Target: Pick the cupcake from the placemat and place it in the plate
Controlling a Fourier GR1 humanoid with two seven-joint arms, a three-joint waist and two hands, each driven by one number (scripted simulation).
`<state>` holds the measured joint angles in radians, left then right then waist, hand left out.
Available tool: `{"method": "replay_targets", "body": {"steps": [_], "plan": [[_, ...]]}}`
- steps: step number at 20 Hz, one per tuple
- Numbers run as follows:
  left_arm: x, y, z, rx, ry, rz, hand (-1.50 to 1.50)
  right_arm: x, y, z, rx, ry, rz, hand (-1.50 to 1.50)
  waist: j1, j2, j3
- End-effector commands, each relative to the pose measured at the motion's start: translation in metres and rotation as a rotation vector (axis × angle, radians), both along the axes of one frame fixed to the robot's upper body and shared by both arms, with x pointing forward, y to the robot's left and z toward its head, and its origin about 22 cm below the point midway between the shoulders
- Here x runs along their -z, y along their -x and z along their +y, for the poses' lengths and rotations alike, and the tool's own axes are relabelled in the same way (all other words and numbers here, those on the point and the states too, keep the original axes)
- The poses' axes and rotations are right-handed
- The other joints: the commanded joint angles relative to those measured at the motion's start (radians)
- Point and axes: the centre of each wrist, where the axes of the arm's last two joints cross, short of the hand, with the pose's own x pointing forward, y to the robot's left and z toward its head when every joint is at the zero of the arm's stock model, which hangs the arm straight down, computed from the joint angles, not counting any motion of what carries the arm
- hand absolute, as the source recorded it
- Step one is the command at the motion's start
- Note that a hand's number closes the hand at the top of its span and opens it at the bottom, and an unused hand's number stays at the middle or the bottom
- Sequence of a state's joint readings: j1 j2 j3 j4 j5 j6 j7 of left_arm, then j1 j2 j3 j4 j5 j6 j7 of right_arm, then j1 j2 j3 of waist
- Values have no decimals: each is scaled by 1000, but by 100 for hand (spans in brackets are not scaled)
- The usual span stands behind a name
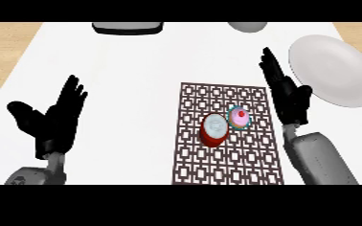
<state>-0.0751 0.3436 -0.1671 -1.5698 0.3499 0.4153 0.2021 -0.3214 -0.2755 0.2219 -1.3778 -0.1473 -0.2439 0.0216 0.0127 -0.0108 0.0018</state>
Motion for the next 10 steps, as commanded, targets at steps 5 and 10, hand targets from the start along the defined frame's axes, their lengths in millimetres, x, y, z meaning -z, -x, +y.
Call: {"method": "replay_targets", "body": {"steps": [5,10], "plan": [[-6,-9,30,95,-186,-42,0,-22,19,-54,30,-121,-129,150,-30,9,-2],[4,-5,33,105,-173,8,0,12,32,-82,490,97,-228,-150,-75,7,1]]}}
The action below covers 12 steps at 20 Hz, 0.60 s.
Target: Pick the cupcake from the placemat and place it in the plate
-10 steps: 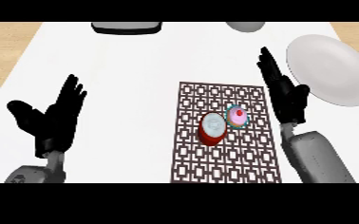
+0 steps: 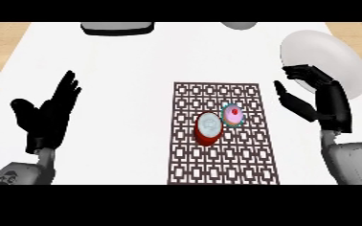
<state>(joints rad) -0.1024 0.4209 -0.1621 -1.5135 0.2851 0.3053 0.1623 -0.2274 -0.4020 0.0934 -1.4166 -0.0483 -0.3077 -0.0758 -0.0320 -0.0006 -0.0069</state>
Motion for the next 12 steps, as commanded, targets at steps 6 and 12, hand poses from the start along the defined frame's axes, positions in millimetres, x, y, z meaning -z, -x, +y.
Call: {"method": "replay_targets", "body": {"steps": [6,12], "plan": [[-5,-10,12,95,-23,22,0,86,82,6,28,-10,-78,-150,26,0,7],[9,-16,1,82,-17,13,0,43,85,15,-11,177,57,-150,25,-1,6]]}}
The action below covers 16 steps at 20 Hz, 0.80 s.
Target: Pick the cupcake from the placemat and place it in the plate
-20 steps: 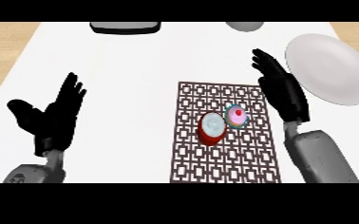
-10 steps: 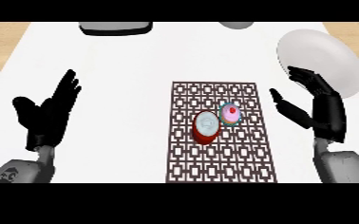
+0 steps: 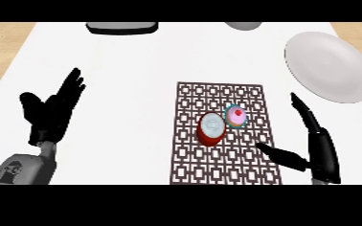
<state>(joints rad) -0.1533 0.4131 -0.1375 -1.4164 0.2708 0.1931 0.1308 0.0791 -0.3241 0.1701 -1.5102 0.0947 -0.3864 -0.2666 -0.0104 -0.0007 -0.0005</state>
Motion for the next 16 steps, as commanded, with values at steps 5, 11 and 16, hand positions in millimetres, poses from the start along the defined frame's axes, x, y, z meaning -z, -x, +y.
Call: {"method": "replay_targets", "body": {"steps": [5,11,16], "plan": [[15,-4,-3,12,-5,-2,0,-40,-4,8,-21,128,115,-150,8,0,0],[-3,-5,-1,15,8,-9,0,-58,-15,30,-66,237,287,-150,16,0,0],[1,6,-3,18,-3,6,0,-59,-20,43,-72,359,394,-150,18,0,0]]}}
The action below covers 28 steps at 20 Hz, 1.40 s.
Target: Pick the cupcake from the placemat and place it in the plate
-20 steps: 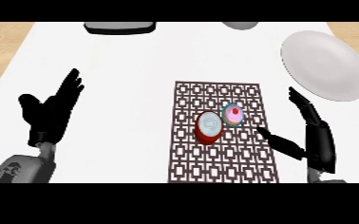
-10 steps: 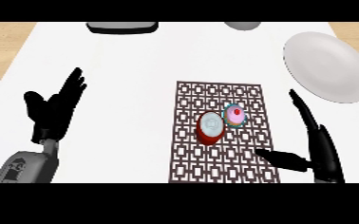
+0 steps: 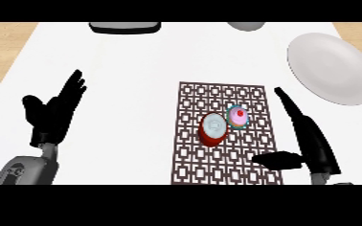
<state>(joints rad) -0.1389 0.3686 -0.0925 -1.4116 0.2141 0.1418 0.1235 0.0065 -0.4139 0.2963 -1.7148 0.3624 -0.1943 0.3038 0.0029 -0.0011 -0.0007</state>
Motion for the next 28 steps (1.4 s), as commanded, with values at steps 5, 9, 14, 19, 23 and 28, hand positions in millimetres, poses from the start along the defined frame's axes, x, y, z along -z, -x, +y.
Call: {"method": "replay_targets", "body": {"steps": [5,9,14,19,23,28], "plan": [[-11,-1,-15,1,2,-7,0,-6,-25,32,-8,178,158,-150,3,0,1],[-7,-6,-5,4,17,18,0,-16,-29,23,-35,220,228,-150,-1,0,0],[-4,1,-15,16,8,6,0,4,-48,27,-51,211,281,-150,2,1,1],[-10,-16,4,-12,3,0,0,10,-45,62,-39,248,298,-150,-3,1,1],[8,-6,-24,21,-4,11,0,3,-69,39,-23,256,324,-150,-2,1,1],[6,3,-15,16,11,-2,0,19,-90,56,-45,299,329,-150,3,1,1]]}}
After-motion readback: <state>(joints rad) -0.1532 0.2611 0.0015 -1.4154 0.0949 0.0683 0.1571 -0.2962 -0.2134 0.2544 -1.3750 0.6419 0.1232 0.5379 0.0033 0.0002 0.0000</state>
